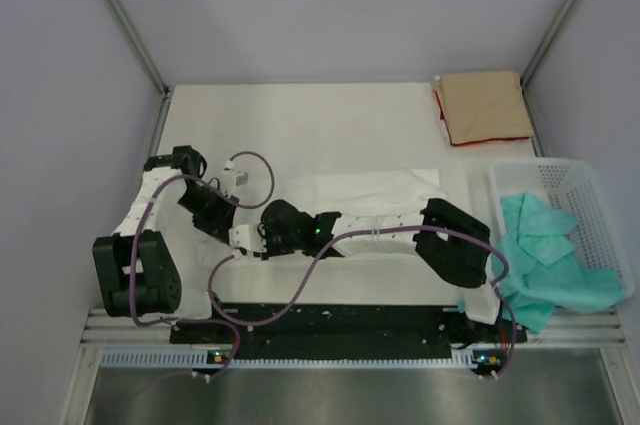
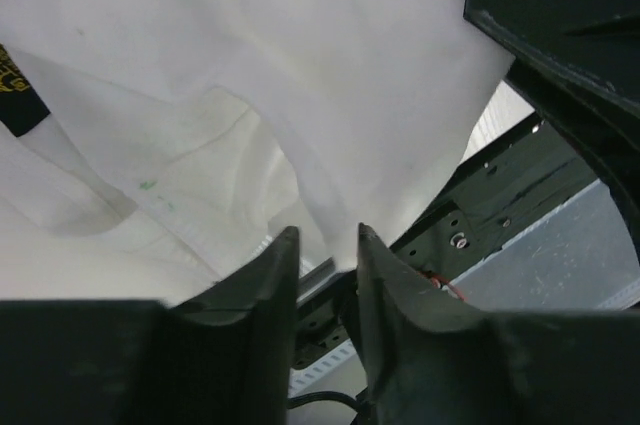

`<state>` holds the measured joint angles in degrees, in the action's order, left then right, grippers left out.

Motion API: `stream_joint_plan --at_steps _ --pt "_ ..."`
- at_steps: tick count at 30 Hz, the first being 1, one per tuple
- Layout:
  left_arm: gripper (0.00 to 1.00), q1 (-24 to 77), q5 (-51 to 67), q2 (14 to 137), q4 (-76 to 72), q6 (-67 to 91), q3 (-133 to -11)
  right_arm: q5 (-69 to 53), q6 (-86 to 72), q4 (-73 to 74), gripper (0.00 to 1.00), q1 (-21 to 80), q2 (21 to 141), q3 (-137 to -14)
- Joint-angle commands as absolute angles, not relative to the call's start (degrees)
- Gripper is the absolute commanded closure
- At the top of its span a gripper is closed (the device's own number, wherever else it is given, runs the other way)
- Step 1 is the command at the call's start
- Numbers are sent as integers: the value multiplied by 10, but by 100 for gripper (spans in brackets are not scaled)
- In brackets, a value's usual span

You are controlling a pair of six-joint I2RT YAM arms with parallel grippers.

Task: Fold and stack the t-shirts
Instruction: Fold the other side of the tshirt into a rectangle

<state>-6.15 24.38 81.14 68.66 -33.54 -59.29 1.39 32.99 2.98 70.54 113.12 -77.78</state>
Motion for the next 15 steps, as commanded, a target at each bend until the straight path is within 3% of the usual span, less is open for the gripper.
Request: stream_joint_plan --at_steps 1,3,5,9,12,15 --pt "61 -62 235 811 734 -386 -590 -109 402 117 68 722 1107 -774" --pt "42 -63 213 805 740 -395 -603 -145 396 115 59 722 1084 -754" --pt "37 -63 202 802 743 -402 -625 -159 382 116 54 722 1059 -744" --pt "35 -63 194 837 710 -375 -680 -188 319 111 53 699 1013 -729" --pt "42 -63 201 894 669 -337 -705 -235 210 80 53 644 973 -708" --pt "45 -63 190 938 629 -312 -716 -190 81 35 53 568 928 -662"
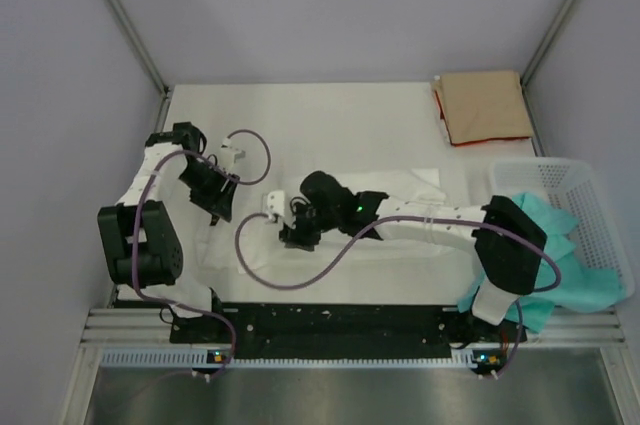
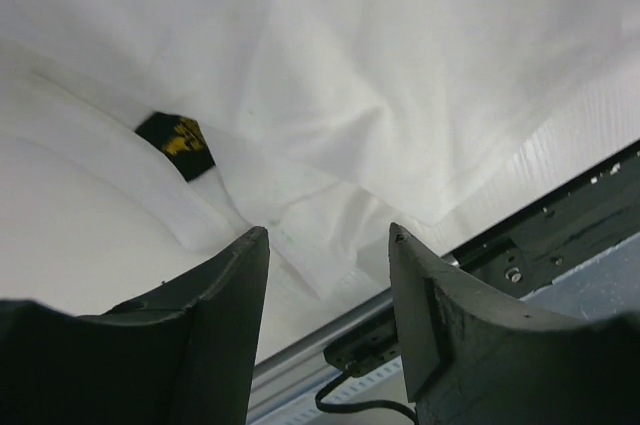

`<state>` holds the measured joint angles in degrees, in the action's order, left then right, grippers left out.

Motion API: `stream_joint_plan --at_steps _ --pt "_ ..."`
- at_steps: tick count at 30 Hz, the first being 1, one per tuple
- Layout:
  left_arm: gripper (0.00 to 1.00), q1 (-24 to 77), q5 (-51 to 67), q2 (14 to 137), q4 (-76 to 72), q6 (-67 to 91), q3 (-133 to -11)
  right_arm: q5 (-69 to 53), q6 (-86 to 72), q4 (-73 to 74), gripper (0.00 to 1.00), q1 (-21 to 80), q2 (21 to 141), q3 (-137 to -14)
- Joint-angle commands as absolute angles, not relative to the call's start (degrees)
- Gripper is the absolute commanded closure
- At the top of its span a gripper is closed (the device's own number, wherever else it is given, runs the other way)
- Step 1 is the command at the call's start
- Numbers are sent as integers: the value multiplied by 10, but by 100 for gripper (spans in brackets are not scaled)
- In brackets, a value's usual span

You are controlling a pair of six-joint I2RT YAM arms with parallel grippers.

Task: Fold and stack the t-shirts
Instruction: Fold the other side of the tshirt into a rectangle

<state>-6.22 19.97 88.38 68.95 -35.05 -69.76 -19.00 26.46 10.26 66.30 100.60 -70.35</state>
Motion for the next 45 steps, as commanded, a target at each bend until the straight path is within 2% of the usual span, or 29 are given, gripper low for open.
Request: stream_joint_plan --at_steps 1,8,12,15,22,25,27,29,36,45 --pt "46 -64 185 950 620 -308 -719 -162 47 35 53 529 915 -650" --pt "45 -78 156 995 559 -266 -747 -32 -131 80 54 305 820 -535" --pt "44 -82 149 1023 546 -246 -774 18 -138 103 54 199 824 -509" --pt "42 -82 152 1051 540 -241 -787 36 -128 105 54 161 843 -506" --pt "51 -81 158 1107 546 -229 -827 62 -118 119 54 134 925 -549" --pt "68 -83 156 1101 546 -232 -825 63 -116 139 54 134 953 -572" --pt "87 -82 152 1097 544 -232 -824 64 -117 146 54 134 961 -580" --pt "100 -82 149 1093 543 -233 -825 63 -118 156 54 132 970 -585" --pt "100 -83 131 1083 500 -230 -844 89 -125 214 55 133 1008 -606" --pt "100 -87 114 1105 497 -239 -886 103 -122 220 55 132 1004 -603"
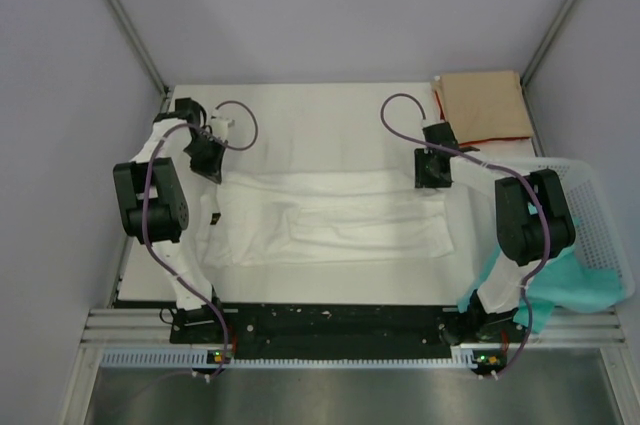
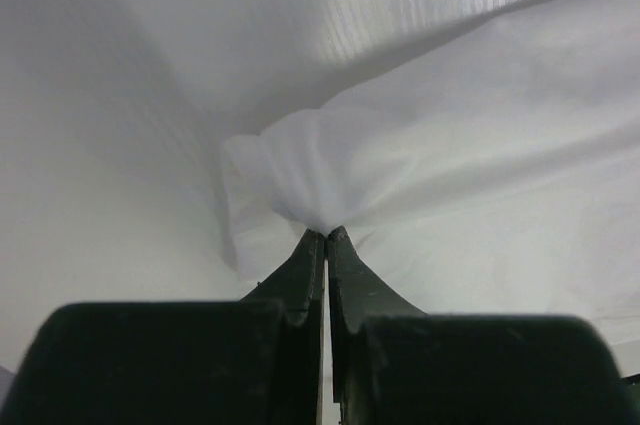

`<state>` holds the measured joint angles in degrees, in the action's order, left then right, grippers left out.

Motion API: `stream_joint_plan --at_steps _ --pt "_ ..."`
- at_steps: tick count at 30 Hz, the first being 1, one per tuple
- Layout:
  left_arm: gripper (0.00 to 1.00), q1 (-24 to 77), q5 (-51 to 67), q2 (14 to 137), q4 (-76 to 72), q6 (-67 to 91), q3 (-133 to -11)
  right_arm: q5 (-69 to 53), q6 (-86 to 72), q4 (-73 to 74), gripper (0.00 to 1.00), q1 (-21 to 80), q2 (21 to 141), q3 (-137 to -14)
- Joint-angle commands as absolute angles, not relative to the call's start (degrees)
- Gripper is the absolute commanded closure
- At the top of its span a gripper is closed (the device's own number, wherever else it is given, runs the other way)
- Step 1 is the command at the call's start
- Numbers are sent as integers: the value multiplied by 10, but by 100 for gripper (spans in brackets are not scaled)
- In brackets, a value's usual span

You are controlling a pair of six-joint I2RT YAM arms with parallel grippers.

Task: Fold and stack the t-shirts
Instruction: Fold the other side of the tshirt into a rectangle

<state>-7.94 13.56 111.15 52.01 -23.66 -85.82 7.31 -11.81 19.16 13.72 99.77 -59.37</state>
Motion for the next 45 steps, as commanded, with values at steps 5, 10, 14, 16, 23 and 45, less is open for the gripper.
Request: stream_joint_plan --at_steps 5,10,14,16,23,45 --pt "100 -88 108 1129 496 -238 -925 105 -119 222 55 132 1007 -602" --pt "100 -88 82 1171 510 -247 -947 114 -113 227 55 132 988 -606" --pt "92 -87 82 1182 512 -249 -937 123 -98 236 55 132 946 -609" --pt "71 -88 73 1182 512 -245 -936 130 -93 242 55 133 919 -611" --pt "46 -84 57 1095 511 -243 -919 69 -105 251 64 134 850 -598" --pt "52 265 177 969 471 -380 -575 87 -158 225 94 120 936 -553"
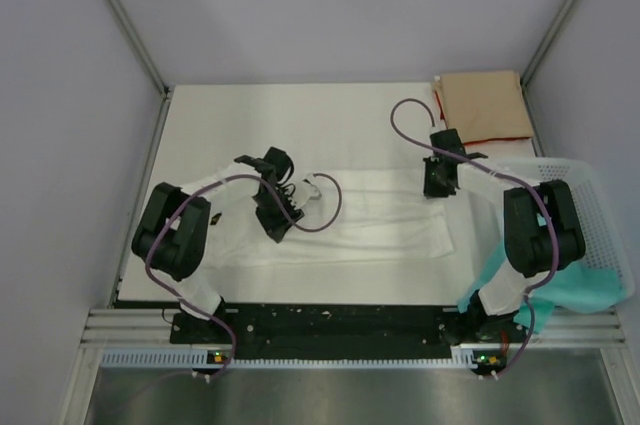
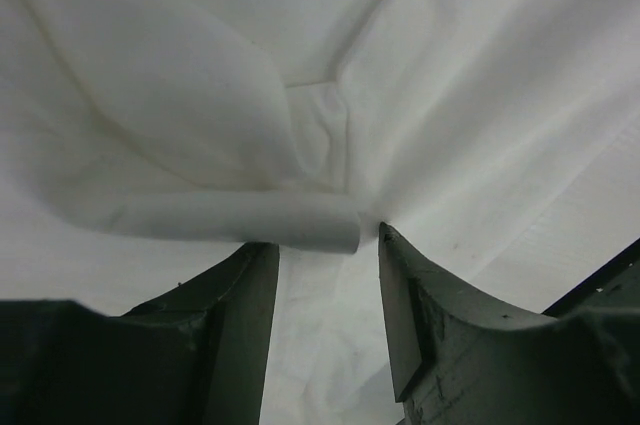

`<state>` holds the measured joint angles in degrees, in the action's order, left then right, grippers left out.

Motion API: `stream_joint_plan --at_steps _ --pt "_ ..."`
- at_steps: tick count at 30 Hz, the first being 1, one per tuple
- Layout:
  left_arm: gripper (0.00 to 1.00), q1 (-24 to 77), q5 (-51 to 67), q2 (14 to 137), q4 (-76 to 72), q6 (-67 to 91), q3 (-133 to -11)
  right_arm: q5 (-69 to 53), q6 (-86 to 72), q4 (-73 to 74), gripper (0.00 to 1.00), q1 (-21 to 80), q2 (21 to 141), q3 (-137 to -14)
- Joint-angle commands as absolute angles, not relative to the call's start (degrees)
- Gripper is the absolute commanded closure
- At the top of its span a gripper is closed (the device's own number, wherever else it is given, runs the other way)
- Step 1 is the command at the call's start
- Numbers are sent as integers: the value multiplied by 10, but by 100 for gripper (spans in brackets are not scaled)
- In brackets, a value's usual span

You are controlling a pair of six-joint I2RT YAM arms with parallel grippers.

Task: Fold and stack the t-shirts
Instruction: Fold the other side of the tshirt into a rectangle, then rotate the tshirt 55 degrees

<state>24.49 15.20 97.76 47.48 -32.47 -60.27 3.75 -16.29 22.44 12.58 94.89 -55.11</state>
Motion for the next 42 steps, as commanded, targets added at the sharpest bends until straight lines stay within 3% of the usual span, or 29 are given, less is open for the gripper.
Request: stream_joint_plan --at_steps 1,6,11,15,22,25,33,42 --pt "52 265 180 961 480 -394 -565 96 -153 231 94 119 931 -554" --pt "50 262 179 895 521 -435 -548 113 -120 263 93 120 904 -581" --pt "45 229 235 812 585 -439 -617 74 -58 273 83 134 891 -650" --pt "42 173 172 782 599 -445 -621 83 -19 305 72 143 931 -716" --pt "40 20 76 822 583 -424 -582 81 -4 325 63 143 1004 -775" --pt "41 -32 83 859 565 -395 -574 68 23 326 64 143 1044 -797" --pt "44 -34 17 952 441 -336 -545 102 4 369 73 141 1119 -804" --pt "46 -30 -112 1142 399 -307 -779 70 -59 396 74 142 1086 -726"
